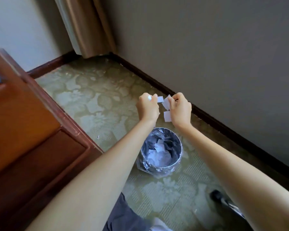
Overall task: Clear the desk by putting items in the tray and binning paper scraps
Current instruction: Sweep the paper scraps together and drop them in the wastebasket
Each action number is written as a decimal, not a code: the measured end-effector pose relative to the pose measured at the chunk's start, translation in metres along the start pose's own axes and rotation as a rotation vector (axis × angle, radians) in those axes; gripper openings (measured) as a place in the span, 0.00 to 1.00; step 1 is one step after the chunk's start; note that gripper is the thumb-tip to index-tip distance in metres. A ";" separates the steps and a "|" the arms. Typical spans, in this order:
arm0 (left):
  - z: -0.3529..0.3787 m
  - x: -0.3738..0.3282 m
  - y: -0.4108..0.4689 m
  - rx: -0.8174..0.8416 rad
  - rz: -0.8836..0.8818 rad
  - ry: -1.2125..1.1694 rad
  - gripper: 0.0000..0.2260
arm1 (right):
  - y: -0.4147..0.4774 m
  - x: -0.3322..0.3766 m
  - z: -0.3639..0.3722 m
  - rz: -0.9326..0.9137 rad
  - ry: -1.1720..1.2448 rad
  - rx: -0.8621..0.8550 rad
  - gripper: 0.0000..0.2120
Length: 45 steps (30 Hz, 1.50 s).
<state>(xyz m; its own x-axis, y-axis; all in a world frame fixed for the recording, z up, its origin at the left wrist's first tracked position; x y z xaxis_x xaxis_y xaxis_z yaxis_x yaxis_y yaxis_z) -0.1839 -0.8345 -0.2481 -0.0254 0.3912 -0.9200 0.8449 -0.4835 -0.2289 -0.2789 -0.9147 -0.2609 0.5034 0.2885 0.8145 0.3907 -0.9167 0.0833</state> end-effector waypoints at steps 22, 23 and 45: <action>0.125 0.265 0.085 0.168 -0.597 0.286 0.15 | -0.011 -0.252 0.159 0.413 -0.363 0.561 0.10; 0.128 0.266 0.085 0.174 -0.611 0.267 0.15 | -0.010 -0.254 0.162 0.414 -0.370 0.562 0.11; 0.068 0.189 0.053 0.456 -0.215 0.879 0.21 | -0.017 -0.186 0.132 0.256 -0.447 0.755 0.23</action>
<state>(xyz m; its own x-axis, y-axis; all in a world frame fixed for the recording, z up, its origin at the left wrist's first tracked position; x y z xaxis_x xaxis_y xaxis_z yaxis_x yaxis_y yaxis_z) -0.1800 -0.8396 -0.4561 0.4048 0.8539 -0.3269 0.5796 -0.5162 -0.6306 -0.2773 -0.9162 -0.4902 0.8342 0.3261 0.4448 0.5474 -0.5883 -0.5952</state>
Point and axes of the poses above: each hand's wrist, its own y-axis towards the middle knuckle, its own z-axis out of the palm, x = y × z, the point moved 5 cm from there along y, towards the middle knuckle, and after that the axes turned 2 degrees about -z, right-handed, at the moved point
